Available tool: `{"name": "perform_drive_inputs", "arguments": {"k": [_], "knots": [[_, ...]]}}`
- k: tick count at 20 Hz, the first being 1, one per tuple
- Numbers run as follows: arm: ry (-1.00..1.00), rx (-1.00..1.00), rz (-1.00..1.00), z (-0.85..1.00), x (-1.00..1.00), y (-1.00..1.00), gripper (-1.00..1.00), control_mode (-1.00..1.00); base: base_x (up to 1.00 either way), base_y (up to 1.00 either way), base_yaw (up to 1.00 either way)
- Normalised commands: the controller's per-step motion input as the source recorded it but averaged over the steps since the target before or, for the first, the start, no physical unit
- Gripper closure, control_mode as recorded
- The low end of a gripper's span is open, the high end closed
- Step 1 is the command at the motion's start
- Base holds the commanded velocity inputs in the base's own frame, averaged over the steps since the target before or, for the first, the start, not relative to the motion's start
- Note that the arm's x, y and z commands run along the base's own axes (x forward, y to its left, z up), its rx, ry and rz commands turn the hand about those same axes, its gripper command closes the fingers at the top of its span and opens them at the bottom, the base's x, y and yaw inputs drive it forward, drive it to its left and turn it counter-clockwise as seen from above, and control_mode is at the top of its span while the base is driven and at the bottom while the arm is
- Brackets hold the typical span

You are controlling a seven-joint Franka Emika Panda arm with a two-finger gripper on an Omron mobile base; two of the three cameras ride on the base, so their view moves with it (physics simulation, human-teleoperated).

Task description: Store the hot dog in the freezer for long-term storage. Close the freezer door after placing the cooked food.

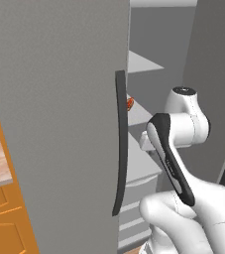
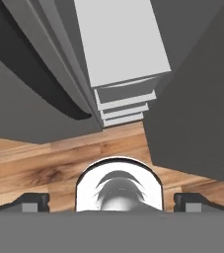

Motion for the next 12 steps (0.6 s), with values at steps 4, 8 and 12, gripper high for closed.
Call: {"name": "perform_drive_inputs", "arguments": {"k": [4,8,12], "knots": [[0.03,0.0,-0.02,-0.05,-0.49,-0.05,-1.0,-1.0,0.0,0.0,0.0],[0.0,0.0,-0.07,-0.09,-0.27,-0.19,-1.0,-1.0,0.0,0.0,0.0],[0.0,0.0,-0.01,-0.07,-0.01,-0.25,-1.0,-1.0,0.0,0.0,0.0]]}}
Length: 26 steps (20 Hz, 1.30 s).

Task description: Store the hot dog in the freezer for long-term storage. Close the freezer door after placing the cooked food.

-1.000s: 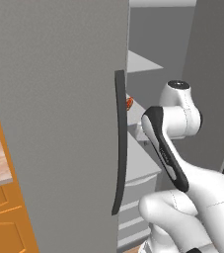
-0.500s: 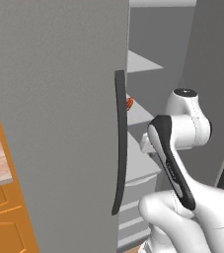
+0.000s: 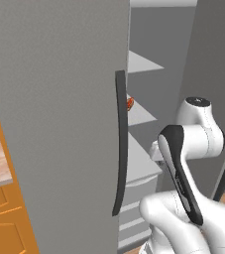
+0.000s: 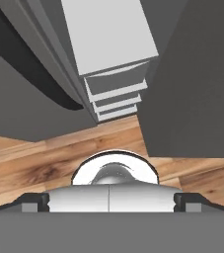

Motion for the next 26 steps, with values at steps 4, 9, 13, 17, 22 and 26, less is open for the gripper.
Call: {"name": "perform_drive_inputs", "arguments": {"k": [4,9,13,17,22,26], "knots": [[0.0,0.0,0.0,0.0,0.0,0.0,-1.0,-1.0,0.0,0.0,0.0],[0.0,0.0,0.0,0.0,-0.03,0.0,-1.0,-1.0,0.0,0.0,0.0],[0.0,0.0,0.0,0.0,-0.12,0.0,-1.0,1.0,-0.07,0.0,0.0],[0.0,0.0,0.0,0.0,0.0,0.0,-1.0,1.0,-0.33,0.0,0.02],[0.0,0.0,0.0,0.0,0.0,0.0,-1.0,1.0,-0.52,-0.02,0.08],[0.0,0.0,0.0,0.0,0.0,0.0,-1.0,1.0,-0.48,0.0,0.13]]}}
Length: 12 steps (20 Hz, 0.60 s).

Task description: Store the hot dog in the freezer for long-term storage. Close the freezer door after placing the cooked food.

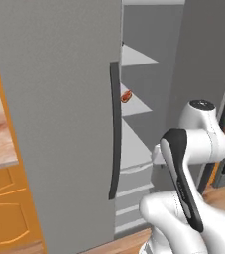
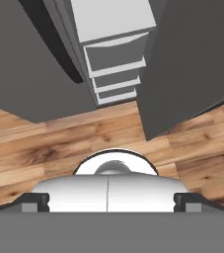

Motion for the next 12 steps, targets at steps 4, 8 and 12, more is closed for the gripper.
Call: {"name": "perform_drive_inputs", "arguments": {"k": [4,8,12], "knots": [[0.0,0.0,0.0,0.0,0.0,0.0,-1.0,1.0,-0.28,-0.1,0.21],[0.0,0.0,0.0,0.0,0.0,0.0,-1.0,1.0,-0.18,-0.14,0.29],[0.0,0.0,0.0,0.0,0.0,0.0,-1.0,1.0,-0.47,-0.12,0.31]]}}
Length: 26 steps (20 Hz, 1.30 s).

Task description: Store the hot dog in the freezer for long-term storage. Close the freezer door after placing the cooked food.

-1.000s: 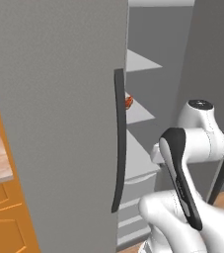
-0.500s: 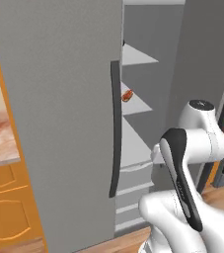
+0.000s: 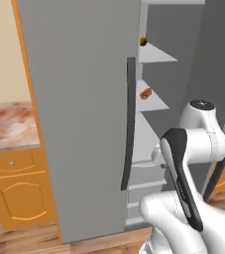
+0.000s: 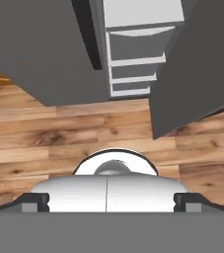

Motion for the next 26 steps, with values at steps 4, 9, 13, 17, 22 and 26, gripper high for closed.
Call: {"name": "perform_drive_inputs", "arguments": {"k": [4,9,13,17,22,26], "knots": [[0.0,0.0,0.0,0.0,0.0,0.0,-1.0,1.0,-0.63,-0.28,0.17],[0.0,0.0,0.0,0.0,0.0,0.0,-1.0,1.0,-0.4,-0.29,-0.03],[0.0,0.0,0.0,0.0,0.0,0.0,-1.0,1.0,-0.01,-0.24,-0.07],[0.0,0.0,0.0,0.0,0.0,0.0,-1.0,1.0,0.0,-0.44,0.0],[0.0,0.0,0.0,0.0,0.0,0.0,-1.0,1.0,0.03,-0.59,0.0],[0.0,0.0,0.0,0.0,0.0,0.0,-1.0,1.0,0.0,-0.14,0.0]]}}
